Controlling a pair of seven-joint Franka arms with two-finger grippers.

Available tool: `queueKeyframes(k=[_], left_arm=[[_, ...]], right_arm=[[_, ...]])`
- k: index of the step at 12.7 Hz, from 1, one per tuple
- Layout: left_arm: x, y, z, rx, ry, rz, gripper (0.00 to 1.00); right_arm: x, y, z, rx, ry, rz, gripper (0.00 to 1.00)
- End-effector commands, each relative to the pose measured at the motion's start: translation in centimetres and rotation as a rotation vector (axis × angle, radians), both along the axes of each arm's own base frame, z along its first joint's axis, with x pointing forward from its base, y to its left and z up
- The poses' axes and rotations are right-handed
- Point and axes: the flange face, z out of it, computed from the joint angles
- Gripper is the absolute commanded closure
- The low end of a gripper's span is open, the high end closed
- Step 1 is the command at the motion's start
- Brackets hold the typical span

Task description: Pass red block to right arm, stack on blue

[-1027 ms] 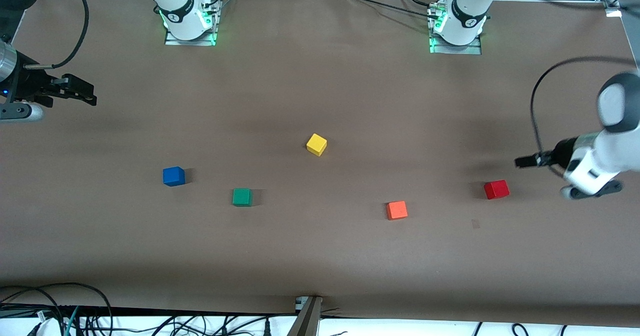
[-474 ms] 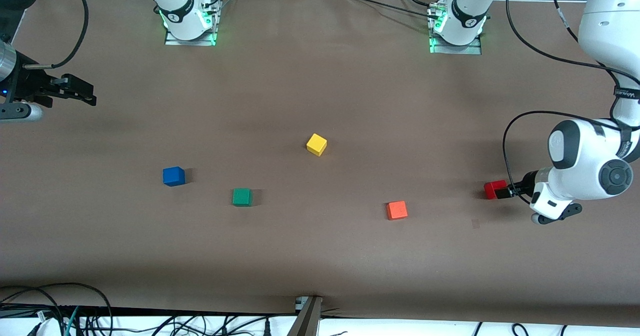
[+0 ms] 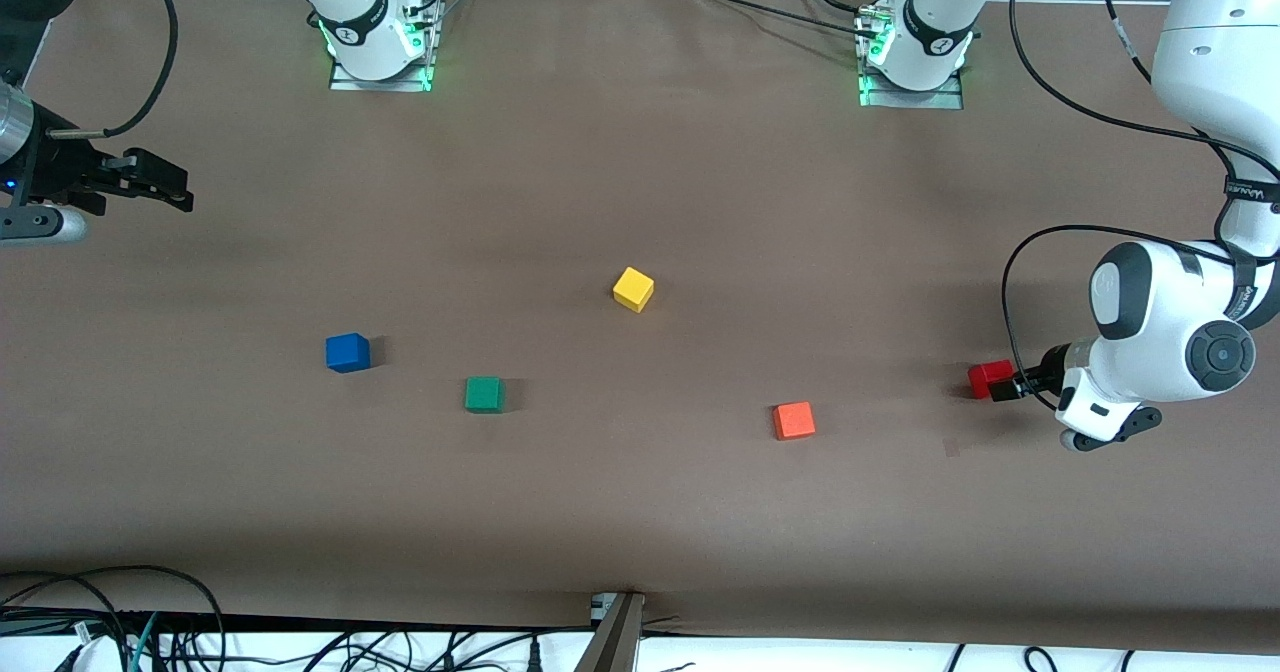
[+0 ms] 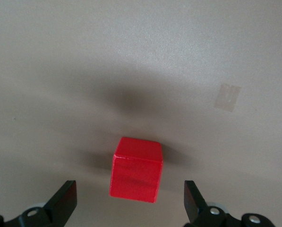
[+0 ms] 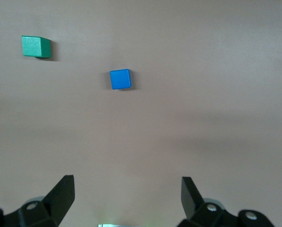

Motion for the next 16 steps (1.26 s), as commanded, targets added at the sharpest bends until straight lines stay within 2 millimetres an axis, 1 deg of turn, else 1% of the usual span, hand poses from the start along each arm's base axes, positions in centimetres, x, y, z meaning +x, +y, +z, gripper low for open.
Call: queueKeyframes(k=[1,4,6,7,8,9,11,13,14,16], left_arm=[[0.3,-0.6,0.7,0.053,-0.008,-0.039,0.0],[0.3,-0.7,0.8,0.064,-0.009,-0.056,0.0],[0.3,-0.7,1.1,0.066,-0.007,-0.057,0.0],[0.2,-0.7,1.6,0.066,0.001,-0.07,0.0],[0.2,-0.7,2.7,0.063,-0.005,-0.122,0.0],[0.3,-0.5,3.6,0.057,-0.015,-0.201,0.0],[-0.1,0.6,3.9,0.039,0.011,-0.315,0.0],[-0.4,2.4,4.8,0.02,0.017,-0.426,0.0],[-0.5,2.9,5.1,0.005,0.019,-0.511,0.0],[-0.9,6.1,5.2,-0.02,0.016,-0.601,0.0]], right_arm=[[0.4,0.0,0.4,0.003,-0.009,0.013,0.0],[0.4,0.0,0.4,0.003,-0.009,0.014,0.0],[0.4,0.1,0.4,0.013,-0.009,0.014,0.0],[0.4,0.2,0.2,0.015,-0.004,0.014,0.0],[0.4,0.4,0.3,0.017,-0.007,0.015,0.0],[0.6,0.5,-0.2,0.016,0.002,0.018,0.0],[0.8,0.9,-0.8,0.024,0.013,0.02,0.0],[1.3,2.2,-1.8,0.021,0.028,0.04,0.0],[1.4,2.4,-2.2,0.021,0.036,0.036,0.0],[1.6,2.4,-2.5,0.021,0.042,0.032,0.0]])
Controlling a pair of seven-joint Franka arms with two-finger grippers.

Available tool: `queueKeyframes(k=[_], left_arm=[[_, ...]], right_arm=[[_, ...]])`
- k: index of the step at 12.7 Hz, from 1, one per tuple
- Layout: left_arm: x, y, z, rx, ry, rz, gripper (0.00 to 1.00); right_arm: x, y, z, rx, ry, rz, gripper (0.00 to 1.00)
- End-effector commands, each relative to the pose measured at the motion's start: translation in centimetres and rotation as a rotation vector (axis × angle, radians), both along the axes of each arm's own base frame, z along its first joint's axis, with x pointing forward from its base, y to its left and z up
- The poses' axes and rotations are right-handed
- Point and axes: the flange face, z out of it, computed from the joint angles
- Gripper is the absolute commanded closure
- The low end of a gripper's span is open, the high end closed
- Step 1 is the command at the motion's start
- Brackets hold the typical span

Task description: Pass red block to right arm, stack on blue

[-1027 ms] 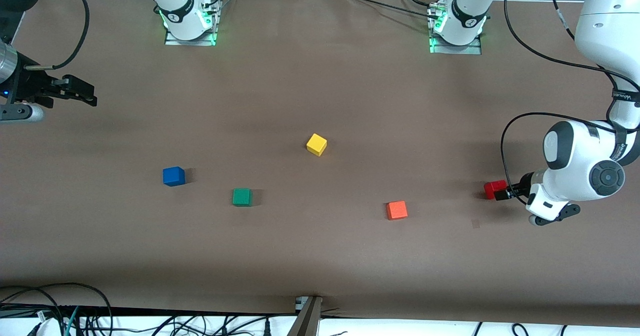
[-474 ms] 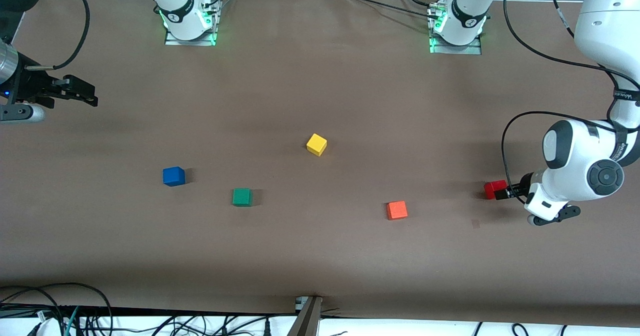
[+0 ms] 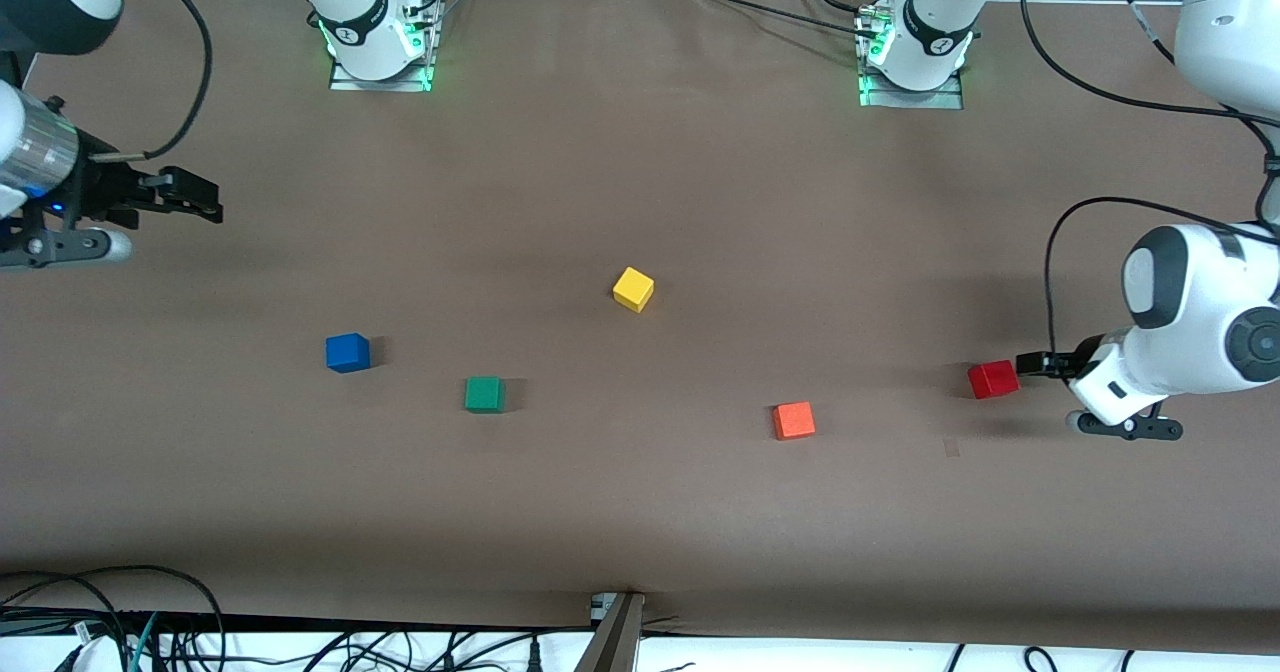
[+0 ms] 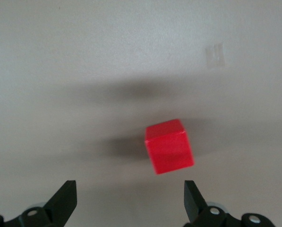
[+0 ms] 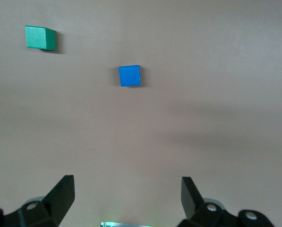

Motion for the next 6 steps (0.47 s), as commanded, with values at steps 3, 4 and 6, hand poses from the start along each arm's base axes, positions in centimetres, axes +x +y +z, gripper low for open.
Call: queueKeyframes(k=[3,4,6], left_arm=[[-1.3,7.4,1.2,-0.089,-0.007,-0.28,0.0],[-1.7,8.7,1.1,-0.166,-0.031,-0.359,0.0],[-2.3,12.0,0.7,-0.319,-0.121,-0.508,0.0]], right_arm=[[0.3,-0.2,0.3,0.018,-0.002,0.004,0.0],[0.5,-0.2,-0.1,0.017,0.006,0.003,0.0],[0.4,0.0,-0.3,0.015,0.018,0.009,0.0]])
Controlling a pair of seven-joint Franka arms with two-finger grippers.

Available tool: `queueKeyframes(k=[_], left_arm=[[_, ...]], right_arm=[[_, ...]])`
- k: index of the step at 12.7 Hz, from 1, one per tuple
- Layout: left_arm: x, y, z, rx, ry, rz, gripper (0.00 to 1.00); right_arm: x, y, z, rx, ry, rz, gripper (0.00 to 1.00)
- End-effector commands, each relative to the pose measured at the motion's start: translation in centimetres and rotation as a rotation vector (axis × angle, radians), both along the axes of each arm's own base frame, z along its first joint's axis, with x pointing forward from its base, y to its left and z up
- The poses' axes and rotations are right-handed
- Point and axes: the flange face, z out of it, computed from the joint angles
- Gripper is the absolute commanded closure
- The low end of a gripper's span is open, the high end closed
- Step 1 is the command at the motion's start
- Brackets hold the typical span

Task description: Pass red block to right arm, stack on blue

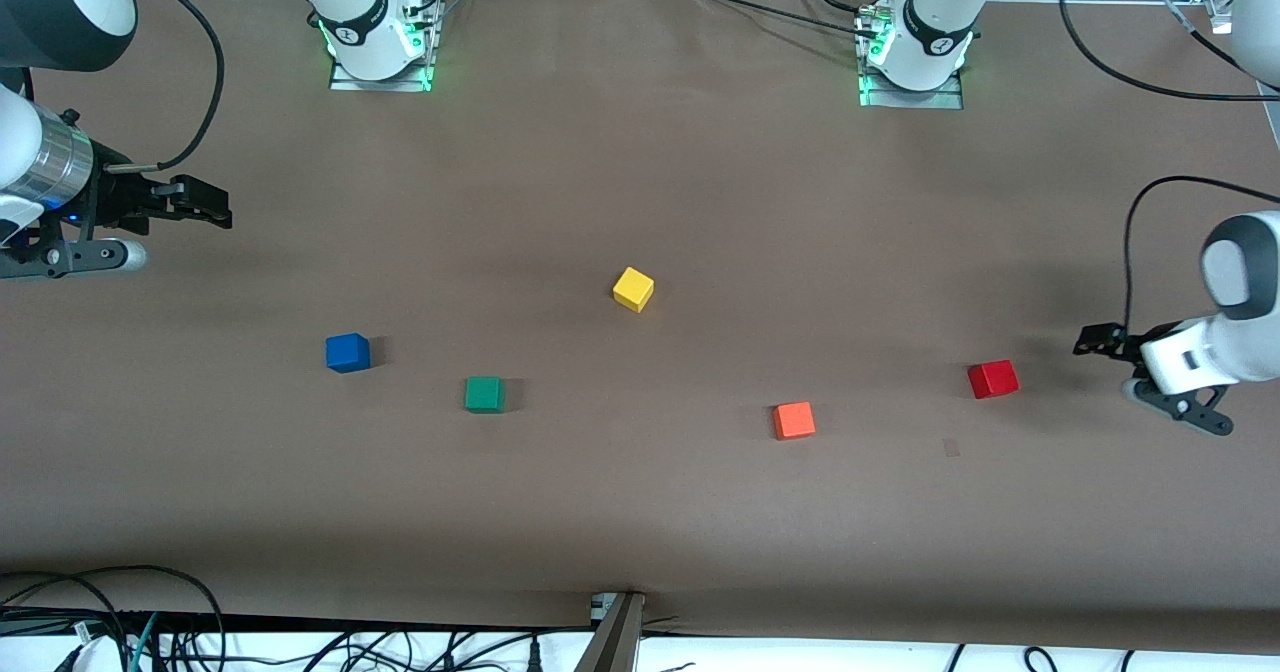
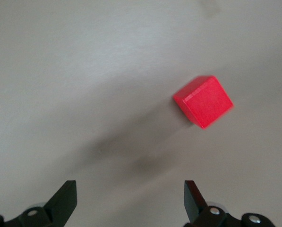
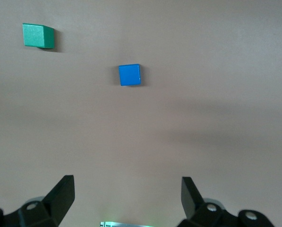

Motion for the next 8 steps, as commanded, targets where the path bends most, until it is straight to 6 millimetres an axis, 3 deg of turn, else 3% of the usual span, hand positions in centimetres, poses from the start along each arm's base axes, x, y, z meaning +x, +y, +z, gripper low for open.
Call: queueKeyframes(k=[1,4,6,8], left_arm=[[-0.6,3.3,-0.1,-0.193,-0.108,-0.207,0.0],[-2.4,6.9,-2.9,-0.389,-0.231,-0.359,0.0],[-3.8,7.8,-5.9,-0.571,-0.307,-0.375,0.0],[-3.9,7.0,-7.8,-0.685,-0.404,-0.475,0.0]], right_arm=[[0.2,0.1,0.2,0.016,0.009,0.013,0.0],[0.3,0.1,-0.2,0.016,0.017,0.013,0.0],[0.4,0.1,-0.3,0.016,0.015,0.013,0.0],[0.5,0.2,-0.7,0.017,0.023,0.013,0.0]])
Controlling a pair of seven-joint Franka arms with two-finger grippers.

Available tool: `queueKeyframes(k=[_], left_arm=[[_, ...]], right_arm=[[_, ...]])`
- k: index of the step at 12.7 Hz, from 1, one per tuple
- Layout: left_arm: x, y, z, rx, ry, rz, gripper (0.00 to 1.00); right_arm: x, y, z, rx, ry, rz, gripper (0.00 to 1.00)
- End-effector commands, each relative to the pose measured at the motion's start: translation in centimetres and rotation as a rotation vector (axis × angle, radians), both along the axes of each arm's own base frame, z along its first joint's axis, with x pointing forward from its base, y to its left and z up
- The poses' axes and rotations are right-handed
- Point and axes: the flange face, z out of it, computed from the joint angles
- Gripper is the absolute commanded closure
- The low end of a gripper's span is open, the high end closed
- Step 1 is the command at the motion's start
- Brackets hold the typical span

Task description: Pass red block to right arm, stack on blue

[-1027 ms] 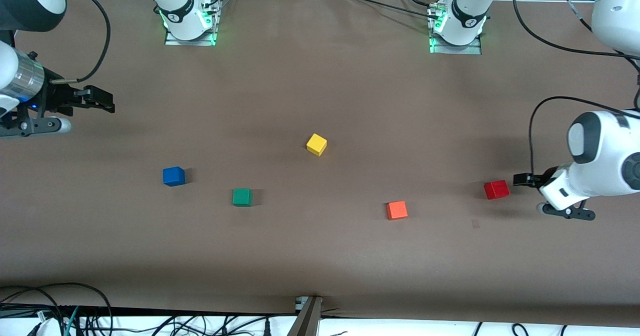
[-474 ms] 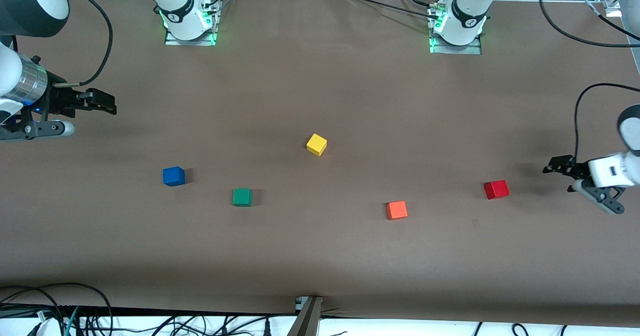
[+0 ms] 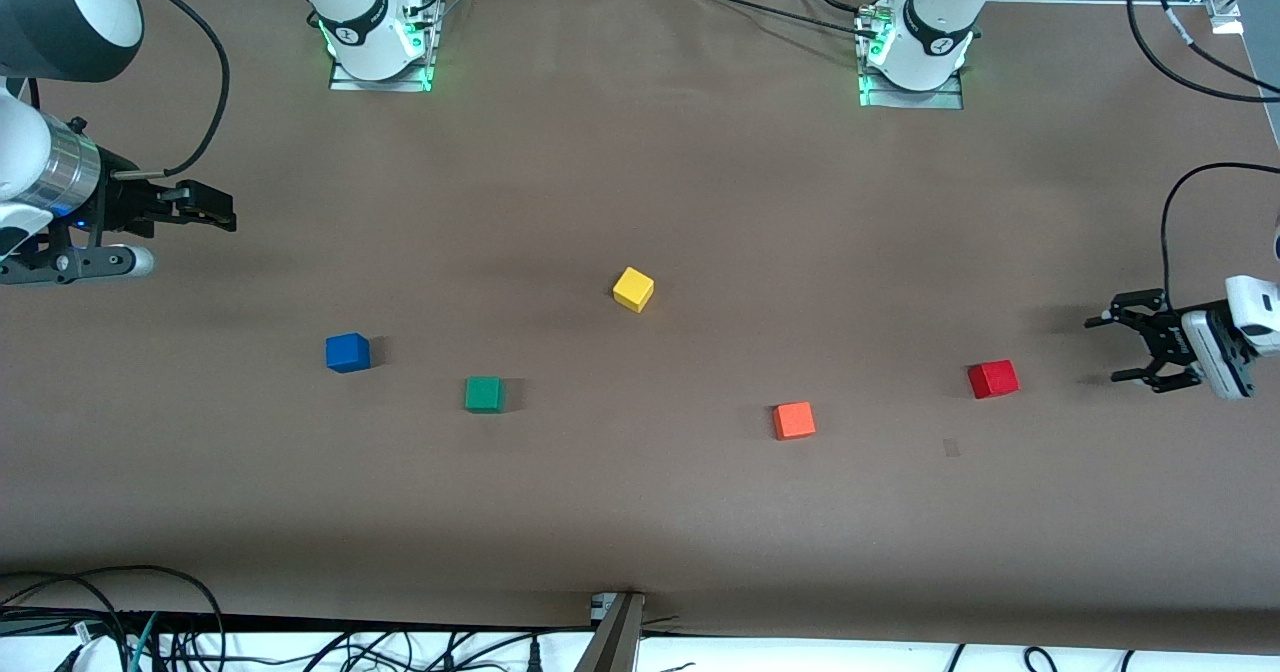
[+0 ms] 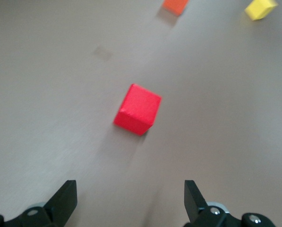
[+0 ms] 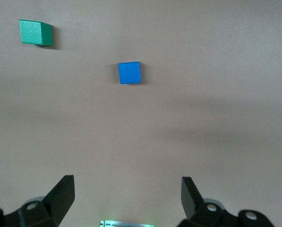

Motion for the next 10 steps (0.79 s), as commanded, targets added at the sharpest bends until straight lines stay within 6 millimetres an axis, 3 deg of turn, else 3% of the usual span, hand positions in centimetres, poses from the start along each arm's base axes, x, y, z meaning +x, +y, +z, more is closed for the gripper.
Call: queueKeyframes(k=[1,3,6,10], left_arm=[[0.4,-1.1,-2.4,-0.165,-0.149,-0.131,0.0],[0.0,-2.1,-4.9,-0.275,-0.242,-0.189,0.0],[-0.9,-1.4,-8.5,-0.347,-0.3,-0.167,0.0],[-0.5,-1.1,-10.5,-0.399,-0.358,-0.182,0.0]], right_arm=[[0.2,0.1,0.2,0.019,0.007,0.012,0.0],[0.2,0.2,0.2,0.019,0.005,0.012,0.0],[0.3,0.2,0.2,0.018,0.004,0.014,0.0],[0.3,0.1,0.1,0.019,0.003,0.012,0.0]])
